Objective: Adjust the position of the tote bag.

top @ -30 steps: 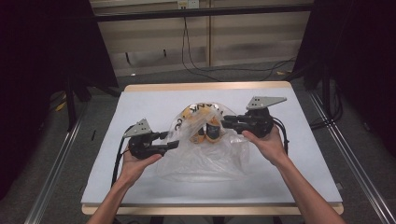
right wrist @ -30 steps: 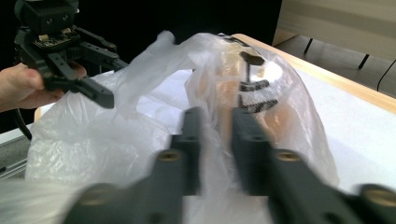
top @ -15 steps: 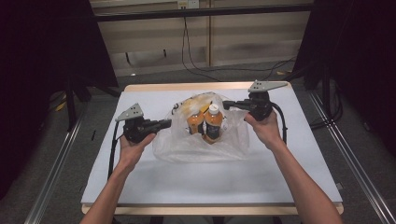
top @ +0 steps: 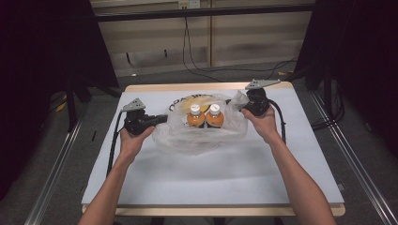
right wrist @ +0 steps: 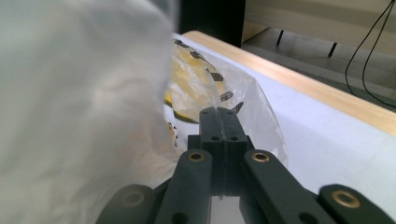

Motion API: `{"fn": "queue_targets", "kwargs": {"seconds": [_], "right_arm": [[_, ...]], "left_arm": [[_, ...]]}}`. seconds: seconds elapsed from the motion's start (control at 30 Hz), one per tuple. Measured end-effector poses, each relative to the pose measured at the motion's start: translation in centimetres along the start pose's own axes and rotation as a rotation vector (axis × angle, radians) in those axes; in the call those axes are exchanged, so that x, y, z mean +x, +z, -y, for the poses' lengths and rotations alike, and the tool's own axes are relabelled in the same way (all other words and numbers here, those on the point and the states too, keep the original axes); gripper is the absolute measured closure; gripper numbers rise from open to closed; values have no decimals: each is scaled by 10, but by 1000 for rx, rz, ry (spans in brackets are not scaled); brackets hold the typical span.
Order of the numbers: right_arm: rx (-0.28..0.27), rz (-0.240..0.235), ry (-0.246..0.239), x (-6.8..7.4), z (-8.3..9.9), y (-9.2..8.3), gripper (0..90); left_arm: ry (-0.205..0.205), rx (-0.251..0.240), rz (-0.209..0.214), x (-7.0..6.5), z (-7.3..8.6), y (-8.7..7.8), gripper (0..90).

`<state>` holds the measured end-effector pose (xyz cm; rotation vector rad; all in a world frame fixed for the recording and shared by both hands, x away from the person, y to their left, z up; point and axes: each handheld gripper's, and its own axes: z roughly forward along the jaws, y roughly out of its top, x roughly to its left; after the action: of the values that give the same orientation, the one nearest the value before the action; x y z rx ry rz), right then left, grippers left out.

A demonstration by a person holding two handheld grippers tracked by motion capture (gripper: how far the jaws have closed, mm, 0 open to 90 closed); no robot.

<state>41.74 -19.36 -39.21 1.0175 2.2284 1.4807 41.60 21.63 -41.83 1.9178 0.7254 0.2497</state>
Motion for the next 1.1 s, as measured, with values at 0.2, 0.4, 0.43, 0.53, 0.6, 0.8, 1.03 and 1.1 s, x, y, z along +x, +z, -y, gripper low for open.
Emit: {"fn": "queue_targets", "kwargs": {"seconds": [0.2,0.4,0.43,0.53,0.6,0.8,1.03,1.1], "right_arm": [[44,26,12,-8,10,8,900],[81,3,21,-10,32,12,900],[89,-5,34,-11,41,13,900],[104,-8,40,-11,49,14,900],[119,-10,46,-11,59,15,900],[160,-18,79,-13,82,19,900],[271,28,47,-8,95,31,900],[271,28,54,-9,94,31,900]], "left_arm": [[-37,51,-13,12,22,2,900],[-14,132,14,11,39,6,900],[0,161,8,9,43,9,900],[21,208,12,6,48,14,900],[15,215,22,5,53,19,900],[-25,224,53,7,59,24,900],[-3,245,23,4,62,28,900],[-3,253,16,4,63,30,900]]}}
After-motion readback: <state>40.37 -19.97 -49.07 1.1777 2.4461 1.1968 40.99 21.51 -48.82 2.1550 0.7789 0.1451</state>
